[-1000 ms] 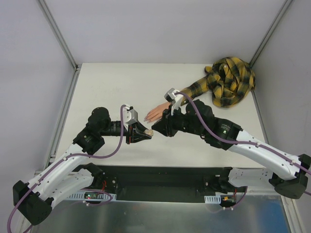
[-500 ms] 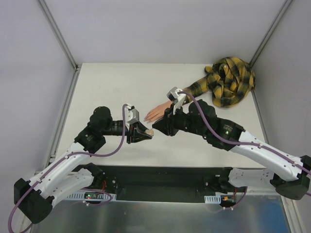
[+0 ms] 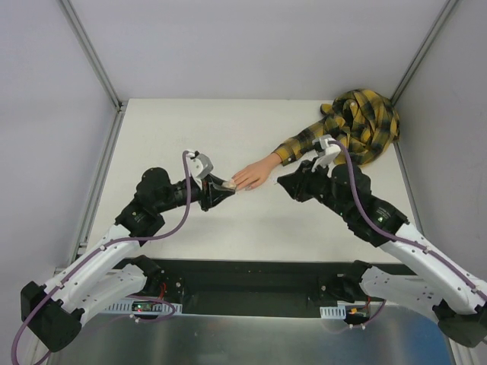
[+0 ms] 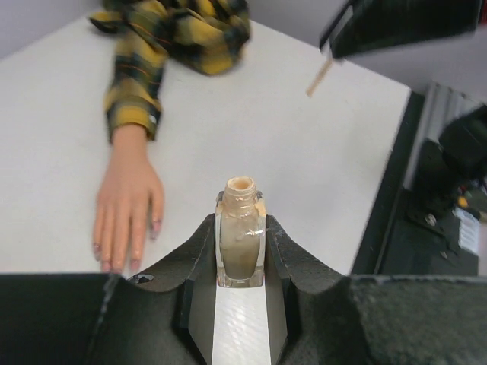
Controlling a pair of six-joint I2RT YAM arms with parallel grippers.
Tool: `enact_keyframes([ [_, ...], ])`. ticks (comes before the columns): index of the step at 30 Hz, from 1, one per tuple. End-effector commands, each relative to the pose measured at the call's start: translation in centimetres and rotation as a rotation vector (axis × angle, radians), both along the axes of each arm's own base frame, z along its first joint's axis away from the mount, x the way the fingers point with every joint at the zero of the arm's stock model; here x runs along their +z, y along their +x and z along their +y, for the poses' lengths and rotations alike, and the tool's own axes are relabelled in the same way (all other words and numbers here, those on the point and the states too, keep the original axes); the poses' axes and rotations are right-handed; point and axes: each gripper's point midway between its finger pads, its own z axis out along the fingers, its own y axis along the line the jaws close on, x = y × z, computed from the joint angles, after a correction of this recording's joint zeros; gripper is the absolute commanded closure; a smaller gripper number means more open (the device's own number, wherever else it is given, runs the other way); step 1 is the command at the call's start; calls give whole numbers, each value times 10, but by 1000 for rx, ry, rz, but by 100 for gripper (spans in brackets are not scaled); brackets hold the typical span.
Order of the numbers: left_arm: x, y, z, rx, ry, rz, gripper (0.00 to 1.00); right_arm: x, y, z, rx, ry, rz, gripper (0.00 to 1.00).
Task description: Paint the nails
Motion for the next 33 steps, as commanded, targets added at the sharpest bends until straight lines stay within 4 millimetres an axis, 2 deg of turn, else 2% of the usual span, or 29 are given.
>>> enact_keyframes([
  [1,73,51,23,332,-241,-133,100,-44,30,-16,-93,8,30,100],
  [2,76,55,24,355,-274,-137,100,-51,37,-18,-101,20,33,100],
  [3,79,60,26,377,-291,-158,100,-67,44,-16,-104,9,52,100],
  [4,84,67,27,397,-322,-202,100,-61,53,-10,-99,45,-4,100],
  [6,83,79,30,441,-313,-260,100,-96,63,-3,-98,3,24,100],
  [7,80,91,28,469,-301,-270,100,-95,71,4,-93,20,-12,99],
  [8,78,98,27,479,-271,-300,100,-107,74,7,-87,7,-5,100],
  [9,69,107,23,483,-242,-296,100,-128,80,13,-83,-22,22,100],
  [10,69,111,21,490,-235,-308,100,-125,84,24,-66,3,-17,100],
  [11,77,116,22,502,-256,-353,100,-130,87,29,-50,-16,-32,100],
  [12,66,125,17,501,-235,-349,100,-137,88,36,-36,-31,-33,100],
  [14,69,136,18,517,-235,-389,100,-154,92,52,-9,-71,-46,100],
  [15,63,146,15,521,-224,-378,100,-149,96,58,-5,-60,-69,100],
  [17,67,155,16,526,-245,-392,100,-163,100,63,-10,-90,-64,100],
  [18,57,164,17,533,-230,-383,100,-163,103,66,-8,-96,-71,99],
  [20,56,172,18,547,-256,-364,100,-172,105,70,-4,-112,-64,100],
  [24,48,187,20,576,-250,-365,100,-175,107,83,15,-104,-91,100],
  [25,45,189,22,568,-241,-366,100,-172,110,88,28,-123,-118,100],
  [28,35,187,29,567,-228,-350,100,-179,113,92,26,-166,-120,99],
  [33,23,174,36,539,-260,-315,100,-183,124,92,-11,-204,-137,100],
])
